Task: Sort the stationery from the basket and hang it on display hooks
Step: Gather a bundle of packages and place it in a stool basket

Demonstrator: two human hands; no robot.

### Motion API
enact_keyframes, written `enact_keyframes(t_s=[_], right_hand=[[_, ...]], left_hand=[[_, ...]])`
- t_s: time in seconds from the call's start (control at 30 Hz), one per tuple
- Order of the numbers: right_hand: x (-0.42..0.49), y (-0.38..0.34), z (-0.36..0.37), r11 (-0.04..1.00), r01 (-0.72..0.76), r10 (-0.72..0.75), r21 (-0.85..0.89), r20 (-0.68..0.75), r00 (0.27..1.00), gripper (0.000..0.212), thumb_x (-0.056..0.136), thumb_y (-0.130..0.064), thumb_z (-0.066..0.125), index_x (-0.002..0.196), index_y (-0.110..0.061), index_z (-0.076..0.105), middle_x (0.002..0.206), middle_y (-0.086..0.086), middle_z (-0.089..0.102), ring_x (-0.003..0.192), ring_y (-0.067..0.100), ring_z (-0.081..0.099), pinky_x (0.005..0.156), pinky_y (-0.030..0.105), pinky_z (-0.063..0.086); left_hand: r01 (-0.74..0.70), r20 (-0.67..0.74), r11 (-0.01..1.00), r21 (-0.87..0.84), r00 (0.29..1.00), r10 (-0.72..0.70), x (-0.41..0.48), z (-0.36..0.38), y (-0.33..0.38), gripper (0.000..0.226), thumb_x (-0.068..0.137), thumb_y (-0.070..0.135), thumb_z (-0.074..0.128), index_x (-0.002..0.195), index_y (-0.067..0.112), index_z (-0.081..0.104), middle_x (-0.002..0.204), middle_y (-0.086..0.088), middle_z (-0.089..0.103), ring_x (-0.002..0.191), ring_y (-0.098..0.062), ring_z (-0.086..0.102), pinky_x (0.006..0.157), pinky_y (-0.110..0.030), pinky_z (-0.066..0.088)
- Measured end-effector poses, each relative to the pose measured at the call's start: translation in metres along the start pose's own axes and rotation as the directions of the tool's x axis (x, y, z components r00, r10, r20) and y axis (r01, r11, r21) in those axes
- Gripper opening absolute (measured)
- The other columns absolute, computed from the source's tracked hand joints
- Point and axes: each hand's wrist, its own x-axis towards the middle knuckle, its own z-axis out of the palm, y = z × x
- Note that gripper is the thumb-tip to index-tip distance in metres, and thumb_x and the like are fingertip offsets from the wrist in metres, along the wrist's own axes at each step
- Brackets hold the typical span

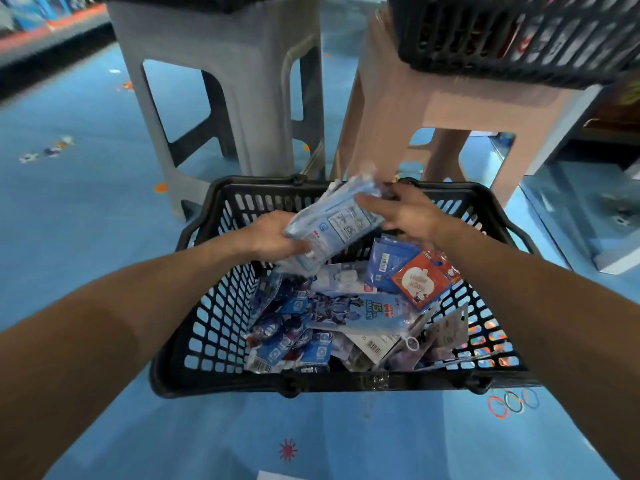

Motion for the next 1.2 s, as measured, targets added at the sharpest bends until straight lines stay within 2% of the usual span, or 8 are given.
enact_keyframes(t_s=[0.1, 0.23, 0.43, 0.57, 0.7, 0.87, 1.0, 1.2], right_hand=[[-0.007, 0.009, -0.008, 0.975, -0.223, 0.219, 0.011, 0.151, 0.964, 0.101, 0.059, -0.077, 0.080, 0.141, -0.028, 0.048, 0.133, 0.001, 0.060, 0.114, 0.023, 0.064, 0.103, 0.049, 0.050], [-0.017, 0.019, 0.006, 0.942, -0.336, 0.304, -0.004, 0.438, 0.846, 0.074, 0.063, -0.061, 0.083, 0.127, -0.031, 0.063, 0.136, 0.000, 0.062, 0.115, 0.026, 0.068, 0.105, 0.052, 0.048], [-0.012, 0.018, 0.033, 0.935, -0.246, 0.166, 0.256, 0.295, 0.941, 0.048, 0.079, -0.030, 0.085, 0.124, -0.025, 0.069, 0.121, -0.002, 0.074, 0.115, 0.025, 0.066, 0.092, 0.061, 0.055], [-0.014, 0.020, 0.036, 0.939, -0.138, 0.087, 0.316, 0.170, 0.981, 0.032, 0.086, -0.019, 0.081, 0.117, -0.021, 0.072, 0.109, -0.003, 0.078, 0.101, 0.021, 0.074, 0.073, 0.033, 0.057], [-0.014, 0.025, 0.045, 0.933, -0.074, 0.022, 0.352, 0.149, 0.989, 0.043, 0.083, -0.014, 0.082, 0.124, -0.021, 0.069, 0.114, 0.002, 0.077, 0.100, 0.023, 0.075, 0.084, 0.038, 0.058], [-0.017, 0.016, 0.061, 0.887, -0.088, -0.046, 0.454, 0.276, 0.960, 0.058, 0.091, -0.022, 0.076, 0.144, -0.018, 0.055, 0.127, 0.012, 0.071, 0.113, 0.032, 0.070, 0.098, 0.051, 0.056], [-0.019, 0.003, 0.069, 0.877, -0.182, 0.002, 0.445, 0.375, 0.927, 0.077, 0.084, -0.042, 0.080, 0.150, -0.023, 0.047, 0.140, 0.017, 0.061, 0.124, 0.033, 0.063, 0.105, 0.053, 0.051], [-0.022, -0.001, 0.055, 0.885, -0.164, -0.023, 0.436, 0.393, 0.919, 0.056, 0.090, -0.037, 0.069, 0.136, -0.006, 0.062, 0.135, 0.023, 0.063, 0.125, 0.038, 0.060, 0.114, 0.057, 0.041]], left_hand=[[0.102, 0.048, 0.955, -0.278, 0.995, -0.092, -0.004, -0.006, -0.005, 0.015, 0.094, 0.020, 0.073, 0.108, 0.023, 0.070, 0.113, -0.003, 0.076, 0.100, -0.019, 0.074, 0.083, -0.036, 0.060], [0.176, 0.184, 0.819, -0.546, 0.979, -0.088, -0.011, -0.007, 0.001, 0.028, 0.096, 0.013, 0.070, 0.123, 0.017, 0.065, 0.115, 0.000, 0.077, 0.109, -0.019, 0.073, 0.094, -0.041, 0.059], [0.255, 0.278, 0.752, -0.608, 0.955, -0.099, -0.007, 0.006, 0.007, 0.044, 0.089, 0.012, 0.076, 0.131, 0.019, 0.063, 0.120, 0.000, 0.076, 0.117, -0.020, 0.069, 0.106, -0.047, 0.049], [0.165, 0.136, 0.802, -0.574, 0.985, -0.105, -0.004, 0.013, 0.010, 0.061, 0.079, 0.007, 0.086, 0.132, 0.016, 0.059, 0.117, -0.002, 0.076, 0.110, -0.023, 0.072, 0.097, -0.048, 0.059], [0.060, 0.025, 0.900, -0.433, 0.998, -0.055, -0.002, 0.023, 0.024, 0.098, 0.069, 0.005, 0.090, 0.147, 0.021, 0.033, 0.125, 0.000, 0.067, 0.114, -0.020, 0.068, 0.094, -0.044, 0.060], [0.124, 0.127, 0.691, -0.713, 0.991, -0.047, -0.002, 0.035, 0.025, 0.122, 0.045, 0.023, 0.099, 0.141, 0.032, 0.025, 0.131, -0.010, 0.064, 0.115, -0.030, 0.069, 0.093, -0.056, 0.059], [0.148, 0.139, 0.658, -0.738, 0.988, -0.065, -0.006, 0.041, 0.028, 0.105, 0.054, 0.021, 0.095, 0.135, 0.029, 0.029, 0.131, -0.019, 0.062, 0.106, -0.032, 0.074, 0.084, -0.056, 0.062], [0.175, 0.268, 0.538, -0.825, 0.958, 0.100, -0.015, 0.032, 0.028, 0.065, 0.079, 0.022, 0.075, 0.140, 0.015, 0.053, 0.126, -0.017, 0.070, 0.116, -0.033, 0.068, 0.097, -0.051, 0.056]])
